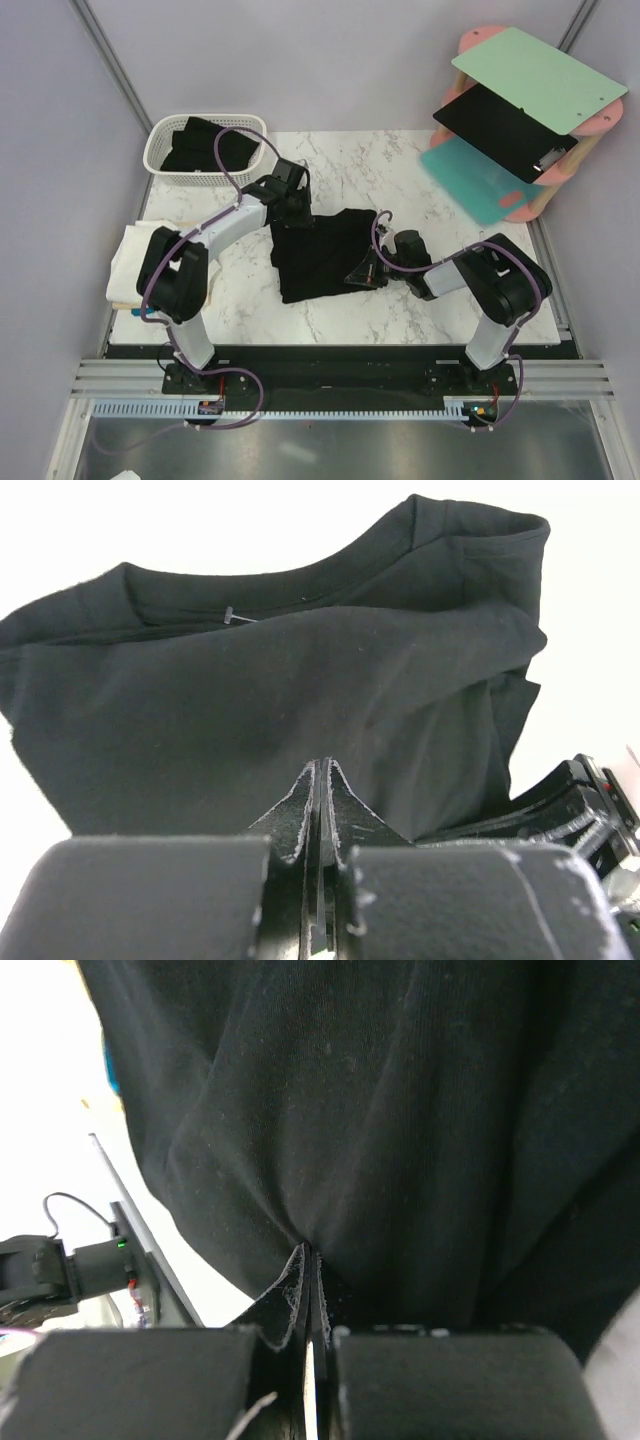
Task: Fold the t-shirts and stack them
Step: Smooth out wrinkles on the folded tshirt
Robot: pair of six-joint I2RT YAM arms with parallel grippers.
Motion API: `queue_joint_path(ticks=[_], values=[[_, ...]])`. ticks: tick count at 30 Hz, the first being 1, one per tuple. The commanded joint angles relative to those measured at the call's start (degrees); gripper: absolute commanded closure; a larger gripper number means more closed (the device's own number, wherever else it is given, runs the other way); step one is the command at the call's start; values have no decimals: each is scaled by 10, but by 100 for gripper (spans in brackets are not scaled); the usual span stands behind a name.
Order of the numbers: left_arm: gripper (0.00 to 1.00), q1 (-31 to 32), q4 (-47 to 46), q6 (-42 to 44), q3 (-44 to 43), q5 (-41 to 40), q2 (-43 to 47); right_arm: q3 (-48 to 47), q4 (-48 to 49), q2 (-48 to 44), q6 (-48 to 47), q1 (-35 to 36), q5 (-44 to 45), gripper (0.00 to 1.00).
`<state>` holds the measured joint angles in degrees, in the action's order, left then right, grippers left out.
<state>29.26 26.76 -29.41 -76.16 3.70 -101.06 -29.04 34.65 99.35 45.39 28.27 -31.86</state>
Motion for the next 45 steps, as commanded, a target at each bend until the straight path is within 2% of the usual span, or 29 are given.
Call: queue_joint_path(ticks=[1,5,11,17,21,25,29,32,36,45], values=[[98,-12,-34,-1,-20,14,-39,20,103,59,21,2,-14,100],[98,-34,-50,-4,-15,22,-71,26,135,91,38,2,-22,100],[98,-61,-64,1,-36,14,-124,25,132,95,40,2,-20,100],[98,-82,-70,1,-69,21,-165,21,70,79,15,2,-1,100],[98,-83,-91,8,-45,51,-126,9,21,42,-4,2,6,100],[98,-83,-116,7,6,64,-59,-58,-81,-33,-50,4,28,100],[98,-83,-117,6,33,59,-14,-134,-167,-61,-100,4,46,100],[98,-83,-124,-3,53,55,0,-191,-183,-33,-114,4,44,100],[98,-83,-156,-19,93,54,5,-254,-171,51,-118,4,35,100],[98,-89,-201,-35,138,35,-14,-317,-107,168,-103,-5,62,100]])
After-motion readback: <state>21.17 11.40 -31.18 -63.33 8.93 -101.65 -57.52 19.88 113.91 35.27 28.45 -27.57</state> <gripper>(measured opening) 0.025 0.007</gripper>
